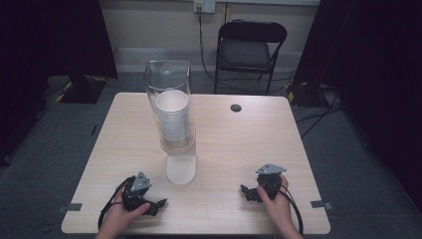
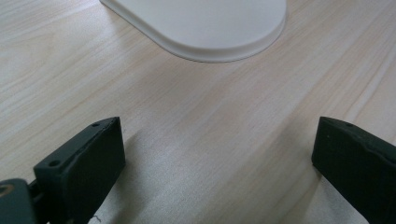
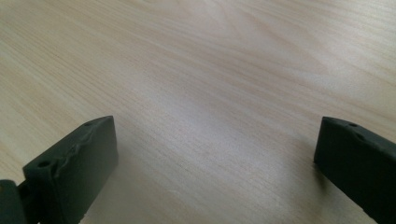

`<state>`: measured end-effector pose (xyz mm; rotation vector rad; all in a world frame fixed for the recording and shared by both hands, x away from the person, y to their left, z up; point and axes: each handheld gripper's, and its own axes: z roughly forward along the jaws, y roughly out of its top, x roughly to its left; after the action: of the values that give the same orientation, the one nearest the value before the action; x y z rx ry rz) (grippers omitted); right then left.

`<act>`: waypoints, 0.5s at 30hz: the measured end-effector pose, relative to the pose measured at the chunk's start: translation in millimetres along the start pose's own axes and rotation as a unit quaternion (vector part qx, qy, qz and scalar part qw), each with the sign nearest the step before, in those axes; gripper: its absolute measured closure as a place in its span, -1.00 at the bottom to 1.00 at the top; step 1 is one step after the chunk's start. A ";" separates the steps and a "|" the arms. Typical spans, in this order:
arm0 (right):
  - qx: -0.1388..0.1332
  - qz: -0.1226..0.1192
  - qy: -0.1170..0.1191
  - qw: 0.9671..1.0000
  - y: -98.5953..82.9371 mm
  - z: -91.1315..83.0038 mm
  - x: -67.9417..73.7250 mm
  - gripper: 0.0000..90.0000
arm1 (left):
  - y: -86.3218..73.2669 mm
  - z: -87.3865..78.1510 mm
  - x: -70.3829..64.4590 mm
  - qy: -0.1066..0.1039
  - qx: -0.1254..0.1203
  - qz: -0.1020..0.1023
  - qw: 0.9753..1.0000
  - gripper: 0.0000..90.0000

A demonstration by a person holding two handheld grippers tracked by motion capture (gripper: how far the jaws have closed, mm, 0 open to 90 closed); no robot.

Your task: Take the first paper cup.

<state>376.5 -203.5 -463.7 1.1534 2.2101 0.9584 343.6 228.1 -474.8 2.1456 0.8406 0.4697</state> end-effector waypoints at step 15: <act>0.000 -0.003 0.000 1.000 -0.7 -0.7 -0.2 -1.00 | 18.6 -2.8 4.8 -0.014 -0.056 -0.030 0.998 -0.58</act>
<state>375.8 -204.1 -463.7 1.1471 2.2115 0.9568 353.1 223.8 -458.5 2.0155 0.8407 0.4439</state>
